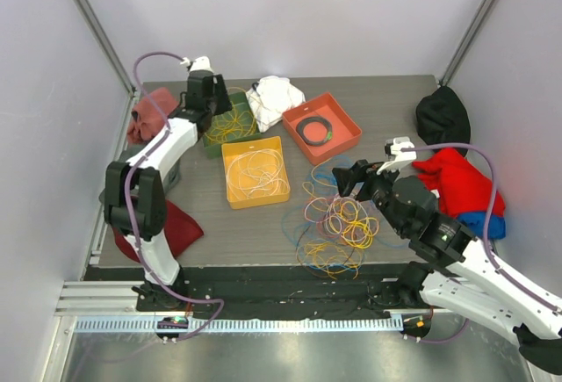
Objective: Untangle the cables
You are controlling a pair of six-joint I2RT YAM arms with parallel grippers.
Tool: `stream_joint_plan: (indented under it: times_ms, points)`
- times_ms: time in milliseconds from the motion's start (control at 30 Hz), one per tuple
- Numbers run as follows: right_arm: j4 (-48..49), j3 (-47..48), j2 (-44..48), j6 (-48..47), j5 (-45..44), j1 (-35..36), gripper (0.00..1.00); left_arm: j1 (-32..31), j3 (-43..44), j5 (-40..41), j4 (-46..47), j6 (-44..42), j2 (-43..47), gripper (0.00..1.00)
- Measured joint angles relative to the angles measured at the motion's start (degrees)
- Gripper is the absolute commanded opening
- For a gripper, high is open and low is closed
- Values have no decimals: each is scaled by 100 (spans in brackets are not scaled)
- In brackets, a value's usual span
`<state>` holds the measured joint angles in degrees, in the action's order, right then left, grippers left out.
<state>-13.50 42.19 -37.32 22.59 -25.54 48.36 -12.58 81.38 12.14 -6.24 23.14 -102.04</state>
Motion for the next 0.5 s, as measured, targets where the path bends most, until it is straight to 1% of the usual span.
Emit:
stream_joint_plan:
  times_ms: [100, 300, 500]
  points:
    - [0, -2, -61, 7, 2, 0, 75, -328, 332, -328, 59, -68, -310, 55]
    - [-2, -2, -173, 2, -2, 0, 75, -885, 1064, -898, 166, -114, -1259, 56]
    - [0, -2, -289, -15, -33, 0, 75, -896, 1436, -1075, 109, -114, -1937, 56]
